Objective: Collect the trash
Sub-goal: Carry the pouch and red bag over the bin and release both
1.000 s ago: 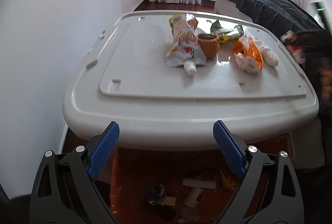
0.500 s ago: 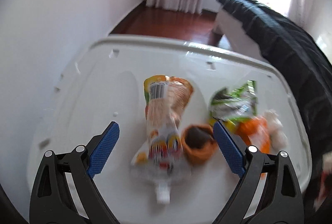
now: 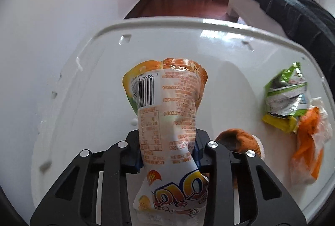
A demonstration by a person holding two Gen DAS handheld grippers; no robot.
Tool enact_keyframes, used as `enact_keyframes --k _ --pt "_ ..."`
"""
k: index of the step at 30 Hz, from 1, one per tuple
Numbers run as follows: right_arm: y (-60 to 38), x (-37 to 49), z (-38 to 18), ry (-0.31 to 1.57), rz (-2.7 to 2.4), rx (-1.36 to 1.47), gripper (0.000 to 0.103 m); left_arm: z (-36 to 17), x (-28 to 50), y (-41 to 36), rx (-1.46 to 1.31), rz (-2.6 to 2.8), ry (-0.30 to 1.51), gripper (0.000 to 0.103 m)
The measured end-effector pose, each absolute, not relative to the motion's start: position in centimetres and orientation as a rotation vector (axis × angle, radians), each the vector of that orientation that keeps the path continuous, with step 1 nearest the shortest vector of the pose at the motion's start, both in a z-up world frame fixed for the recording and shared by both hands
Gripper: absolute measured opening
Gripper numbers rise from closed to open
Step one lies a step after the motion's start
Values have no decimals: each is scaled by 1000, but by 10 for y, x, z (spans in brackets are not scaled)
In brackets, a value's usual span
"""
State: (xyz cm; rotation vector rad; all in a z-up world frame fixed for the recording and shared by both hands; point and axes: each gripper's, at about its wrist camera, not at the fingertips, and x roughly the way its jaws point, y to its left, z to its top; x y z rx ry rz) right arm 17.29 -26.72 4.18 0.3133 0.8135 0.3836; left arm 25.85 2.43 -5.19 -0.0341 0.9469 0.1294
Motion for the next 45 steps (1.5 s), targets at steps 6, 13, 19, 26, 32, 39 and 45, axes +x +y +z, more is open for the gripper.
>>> enact_keyframes --k 6,13,19,26,32,39,45 --pt "-265 172 40 815 379 307 25 4 216 30 -58 76 810 33" --pt "-256 162 33 834 417 306 25 68 130 8 -32 52 765 33" --pt "-237 106 23 831 449 222 25 57 52 -17 22 31 810 33" --pt "-217 -6 -40 915 419 151 26 -6 -41 -40 25 -2 887 33" --pt "-212 -34 -89 1058 358 156 26 -74 -55 -40 33 9 1040 33" --pt "-207 -25 -105 1107 328 136 47 -86 -58 -34 -1 -37 1080 40" --pt "-220 -21 -103 1084 258 179 59 -93 -57 -38 17 -9 1093 77"
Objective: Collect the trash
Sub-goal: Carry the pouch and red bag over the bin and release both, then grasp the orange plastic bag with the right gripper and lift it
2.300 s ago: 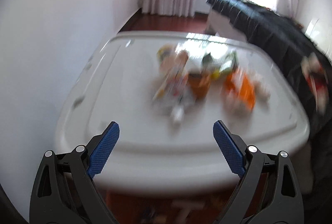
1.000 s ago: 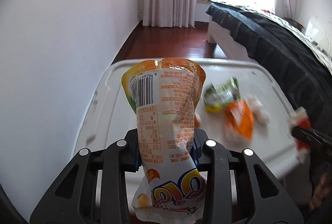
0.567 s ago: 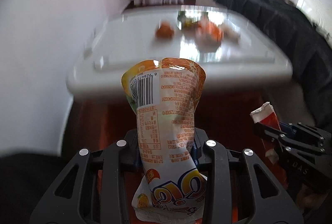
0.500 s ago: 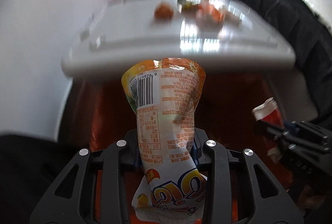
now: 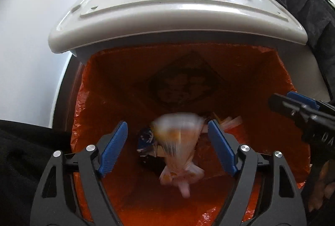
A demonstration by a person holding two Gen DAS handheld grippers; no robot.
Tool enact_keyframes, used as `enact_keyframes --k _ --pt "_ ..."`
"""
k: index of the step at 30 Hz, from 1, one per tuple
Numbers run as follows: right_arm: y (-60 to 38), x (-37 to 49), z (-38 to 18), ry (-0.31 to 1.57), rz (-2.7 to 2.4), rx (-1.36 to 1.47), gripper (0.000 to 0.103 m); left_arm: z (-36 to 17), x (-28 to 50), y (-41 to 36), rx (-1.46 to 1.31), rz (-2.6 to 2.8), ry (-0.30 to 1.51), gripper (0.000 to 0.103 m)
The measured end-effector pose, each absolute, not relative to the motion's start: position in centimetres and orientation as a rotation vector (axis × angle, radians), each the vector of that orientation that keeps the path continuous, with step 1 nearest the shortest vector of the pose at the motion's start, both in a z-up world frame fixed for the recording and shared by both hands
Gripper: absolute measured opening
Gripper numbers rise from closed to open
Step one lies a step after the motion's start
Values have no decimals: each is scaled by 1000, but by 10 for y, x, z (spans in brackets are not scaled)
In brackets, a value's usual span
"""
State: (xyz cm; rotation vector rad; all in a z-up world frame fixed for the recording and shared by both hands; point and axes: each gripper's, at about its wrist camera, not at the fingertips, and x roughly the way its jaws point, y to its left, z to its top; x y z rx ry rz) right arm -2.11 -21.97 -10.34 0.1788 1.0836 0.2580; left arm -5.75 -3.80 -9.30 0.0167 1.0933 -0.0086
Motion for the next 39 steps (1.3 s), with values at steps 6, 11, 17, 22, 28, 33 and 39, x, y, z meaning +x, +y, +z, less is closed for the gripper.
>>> enact_keyframes --k 6,11,17,22,28,33,39 --pt "-234 -17 -90 1044 231 253 59 -94 -57 -34 -1 8 1104 77" --pt "-235 9 -65 998 235 252 59 -91 -57 -31 -31 8 1102 77" --pt "-238 60 -36 946 226 288 60 -81 -62 -30 -22 -1 1055 77" --pt "-230 116 -30 954 210 333 67 -72 -61 -33 -7 -7 1008 77" --pt "-217 183 -30 963 159 407 74 -64 -63 -30 -17 -20 973 82" --pt "-203 228 -38 990 117 436 77 -60 -63 -24 -51 -22 961 82" --pt "-186 262 -49 1031 30 396 81 -59 -61 -21 -67 -22 960 82"
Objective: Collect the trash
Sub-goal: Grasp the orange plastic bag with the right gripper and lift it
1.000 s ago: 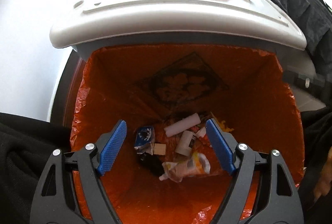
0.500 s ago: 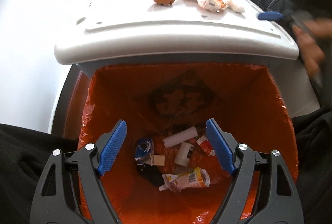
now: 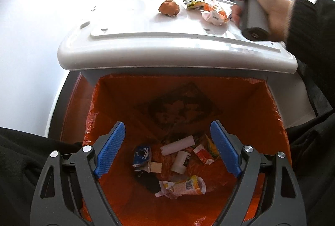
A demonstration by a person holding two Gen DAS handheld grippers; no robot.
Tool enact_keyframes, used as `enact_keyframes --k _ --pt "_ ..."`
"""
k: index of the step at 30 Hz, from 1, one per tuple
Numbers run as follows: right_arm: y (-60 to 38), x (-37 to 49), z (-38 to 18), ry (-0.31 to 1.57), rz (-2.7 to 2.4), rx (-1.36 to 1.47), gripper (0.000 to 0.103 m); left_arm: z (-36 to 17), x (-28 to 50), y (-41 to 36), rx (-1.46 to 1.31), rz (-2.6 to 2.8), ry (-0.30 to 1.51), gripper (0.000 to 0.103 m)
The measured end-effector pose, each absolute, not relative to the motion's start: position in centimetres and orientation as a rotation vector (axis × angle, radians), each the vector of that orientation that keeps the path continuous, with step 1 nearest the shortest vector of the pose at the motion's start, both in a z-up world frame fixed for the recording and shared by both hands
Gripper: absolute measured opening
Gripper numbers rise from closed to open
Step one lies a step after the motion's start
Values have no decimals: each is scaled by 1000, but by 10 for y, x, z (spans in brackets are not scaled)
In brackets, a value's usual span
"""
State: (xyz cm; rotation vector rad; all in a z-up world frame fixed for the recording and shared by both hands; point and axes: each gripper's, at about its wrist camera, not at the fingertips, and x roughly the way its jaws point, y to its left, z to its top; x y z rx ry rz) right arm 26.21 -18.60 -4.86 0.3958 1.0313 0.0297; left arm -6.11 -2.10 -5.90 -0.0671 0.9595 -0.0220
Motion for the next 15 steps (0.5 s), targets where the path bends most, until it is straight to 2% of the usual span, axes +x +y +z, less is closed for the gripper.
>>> enact_keyframes --k 8,12,15 --pt "-178 273 -72 1051 -59 285 79 -62 -59 -19 -78 -16 977 82" --pt "-173 271 -74 1045 -52 247 49 -62 -60 -22 -60 -15 973 82" --pt "-174 262 -72 1043 -17 245 38 -61 -61 -23 -57 -16 967 82"
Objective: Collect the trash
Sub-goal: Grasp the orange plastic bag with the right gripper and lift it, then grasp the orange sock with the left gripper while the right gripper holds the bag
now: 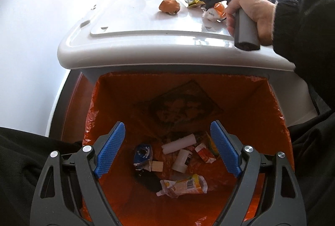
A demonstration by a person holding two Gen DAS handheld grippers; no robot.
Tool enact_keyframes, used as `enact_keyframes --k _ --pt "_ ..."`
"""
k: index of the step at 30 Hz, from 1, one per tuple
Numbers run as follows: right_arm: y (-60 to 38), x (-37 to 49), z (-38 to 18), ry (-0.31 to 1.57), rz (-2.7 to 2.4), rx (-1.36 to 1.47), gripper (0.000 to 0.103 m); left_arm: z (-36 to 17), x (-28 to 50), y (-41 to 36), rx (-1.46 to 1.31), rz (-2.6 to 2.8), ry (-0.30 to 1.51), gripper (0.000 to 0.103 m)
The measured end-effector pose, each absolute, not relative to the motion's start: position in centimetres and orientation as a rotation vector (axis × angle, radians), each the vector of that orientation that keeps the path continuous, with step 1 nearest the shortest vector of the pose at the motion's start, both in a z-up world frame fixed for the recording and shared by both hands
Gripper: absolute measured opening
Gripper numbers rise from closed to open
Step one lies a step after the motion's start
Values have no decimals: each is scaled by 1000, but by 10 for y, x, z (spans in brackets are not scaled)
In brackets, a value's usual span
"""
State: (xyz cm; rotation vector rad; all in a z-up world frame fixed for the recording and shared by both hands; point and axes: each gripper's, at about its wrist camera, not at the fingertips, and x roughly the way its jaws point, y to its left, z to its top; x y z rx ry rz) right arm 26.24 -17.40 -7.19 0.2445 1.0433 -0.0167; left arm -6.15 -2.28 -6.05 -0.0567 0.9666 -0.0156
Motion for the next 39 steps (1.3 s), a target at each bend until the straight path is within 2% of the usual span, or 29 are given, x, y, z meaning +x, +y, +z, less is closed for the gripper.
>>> enact_keyframes --k 3,7,11,15,20,25,31,33,34,35,37,39 --pt "-183 249 -68 1055 38 279 32 -60 -63 -22 -53 -9 959 82" --pt "-210 226 -58 1103 142 362 31 -55 -64 -23 -30 1 935 82" --pt "-239 192 -23 1073 225 352 31 -41 -51 -27 -1 3 924 82" --pt "-271 142 19 956 272 288 32 -17 -9 -31 13 -10 884 82" --pt "-300 110 31 837 256 339 33 -4 80 -40 90 -16 836 82" --pt "-315 114 29 828 269 393 33 -13 158 -46 123 -22 845 82" --pt "-315 116 28 825 294 417 33 -42 226 -38 7 11 928 81" --pt "-314 119 27 828 305 431 33 -49 237 -38 6 16 946 69" --pt "-313 120 27 828 306 429 34 -58 245 -41 39 27 984 48" --pt "-313 122 27 828 305 428 34 -62 244 -43 69 52 988 41" --pt "-315 126 26 830 303 438 34 -62 241 -46 101 62 973 31" --pt "-316 129 24 838 298 449 34 -62 239 -48 114 63 970 27"
